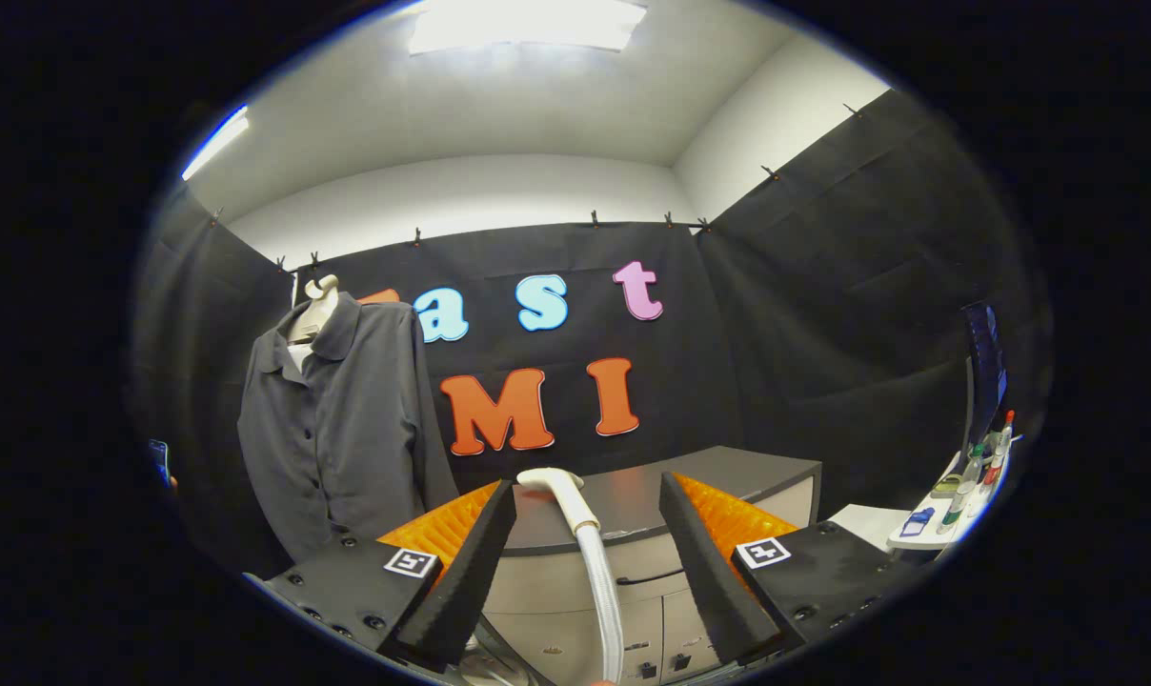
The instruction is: Iron the clothes twice with a garment steamer, once on the left side and once on the right side.
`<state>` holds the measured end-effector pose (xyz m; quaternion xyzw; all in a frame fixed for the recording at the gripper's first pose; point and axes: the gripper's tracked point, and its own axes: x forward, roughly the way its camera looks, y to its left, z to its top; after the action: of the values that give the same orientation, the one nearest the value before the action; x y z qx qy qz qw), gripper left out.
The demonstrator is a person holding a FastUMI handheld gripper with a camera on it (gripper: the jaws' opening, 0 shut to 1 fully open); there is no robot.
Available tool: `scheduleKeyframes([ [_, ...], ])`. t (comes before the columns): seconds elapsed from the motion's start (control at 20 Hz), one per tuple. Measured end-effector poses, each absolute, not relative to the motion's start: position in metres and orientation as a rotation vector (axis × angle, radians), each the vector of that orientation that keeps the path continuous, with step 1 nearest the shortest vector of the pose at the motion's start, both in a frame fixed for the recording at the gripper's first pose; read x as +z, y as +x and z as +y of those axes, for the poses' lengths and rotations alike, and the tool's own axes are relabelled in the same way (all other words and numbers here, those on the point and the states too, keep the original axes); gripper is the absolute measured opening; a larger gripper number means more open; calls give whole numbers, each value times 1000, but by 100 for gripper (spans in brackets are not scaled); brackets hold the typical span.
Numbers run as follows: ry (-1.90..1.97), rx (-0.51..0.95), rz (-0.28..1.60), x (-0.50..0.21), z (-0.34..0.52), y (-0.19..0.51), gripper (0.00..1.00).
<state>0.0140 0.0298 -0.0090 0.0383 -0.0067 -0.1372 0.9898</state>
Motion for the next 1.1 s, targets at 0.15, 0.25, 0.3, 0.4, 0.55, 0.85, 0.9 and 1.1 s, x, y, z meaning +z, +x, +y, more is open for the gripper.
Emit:
scheduleKeyframes([
  [0.15, 111, -336, -26, -8, 34, 16, 98],
  [0.25, 104, -349, -33, -4, 36, 18, 98],
  [0.3, 83, -355, -37, -2, 35, 20, 98],
  [0.4, 34, -344, -39, 2, 34, 24, 98],
  [0.55, 20, -294, -16, 8, 40, 38, 98],
  [0.85, 43, -176, -18, 18, 44, 64, 98],
  [0.9, 45, -170, -18, 20, 42, 69, 98],
  [1.1, 51, -129, 31, 21, 32, 100, 98],
])
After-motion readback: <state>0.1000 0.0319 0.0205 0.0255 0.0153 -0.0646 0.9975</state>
